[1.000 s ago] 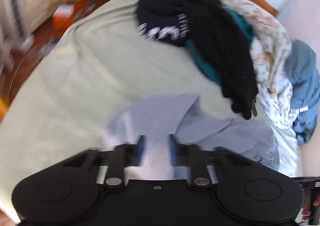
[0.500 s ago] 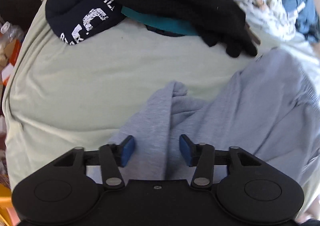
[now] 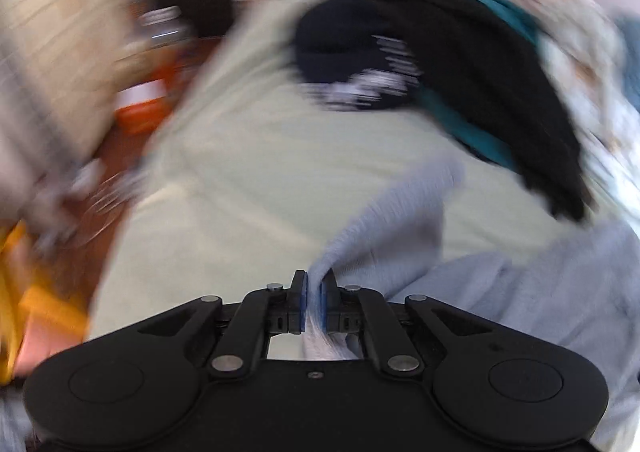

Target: Fold clothes

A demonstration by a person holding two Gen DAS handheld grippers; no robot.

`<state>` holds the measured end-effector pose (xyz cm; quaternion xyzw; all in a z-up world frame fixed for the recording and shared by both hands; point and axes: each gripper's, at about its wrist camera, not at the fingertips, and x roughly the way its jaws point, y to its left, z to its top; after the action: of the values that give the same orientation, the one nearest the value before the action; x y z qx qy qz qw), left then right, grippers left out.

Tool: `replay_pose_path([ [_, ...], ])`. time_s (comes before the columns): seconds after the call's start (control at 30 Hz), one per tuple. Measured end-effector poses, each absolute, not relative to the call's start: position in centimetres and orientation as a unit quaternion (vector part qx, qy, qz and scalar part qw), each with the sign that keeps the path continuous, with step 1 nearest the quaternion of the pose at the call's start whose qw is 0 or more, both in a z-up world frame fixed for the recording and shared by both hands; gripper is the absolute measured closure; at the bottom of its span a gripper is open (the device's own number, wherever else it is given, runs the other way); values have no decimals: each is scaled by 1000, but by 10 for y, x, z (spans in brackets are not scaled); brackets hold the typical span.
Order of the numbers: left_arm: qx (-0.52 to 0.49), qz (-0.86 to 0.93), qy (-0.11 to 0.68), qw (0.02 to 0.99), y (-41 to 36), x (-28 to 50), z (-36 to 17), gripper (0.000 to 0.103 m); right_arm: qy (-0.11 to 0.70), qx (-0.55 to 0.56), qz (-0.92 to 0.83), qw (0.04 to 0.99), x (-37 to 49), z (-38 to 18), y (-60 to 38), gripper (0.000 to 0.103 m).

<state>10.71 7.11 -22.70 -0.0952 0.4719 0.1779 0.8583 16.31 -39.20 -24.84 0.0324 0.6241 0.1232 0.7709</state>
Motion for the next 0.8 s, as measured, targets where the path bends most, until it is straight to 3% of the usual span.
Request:
replay_pose_path([
  [0.3,-246,367,473,762,109,-33,-275,97,643,-25,178,745,175,-251,-384,20],
  [0.47,-255,378,472,754,107,-49,-299,95,656,-50,186,730,174,-257,-386,20],
  [0.57,-326,390,457,730,120,-58,-310,83,662,-64,188,723,169,-262,-387,20],
  [0.63,-360,391,441,723,129,-61,-306,66,666,-66,185,719,165,-265,-390,20],
  [0.7,-380,400,425,718,137,-66,-303,57,676,-48,174,714,159,-270,-397,20],
  [0.8,-416,423,400,699,152,-78,-298,52,688,-6,146,711,153,-278,-413,20],
])
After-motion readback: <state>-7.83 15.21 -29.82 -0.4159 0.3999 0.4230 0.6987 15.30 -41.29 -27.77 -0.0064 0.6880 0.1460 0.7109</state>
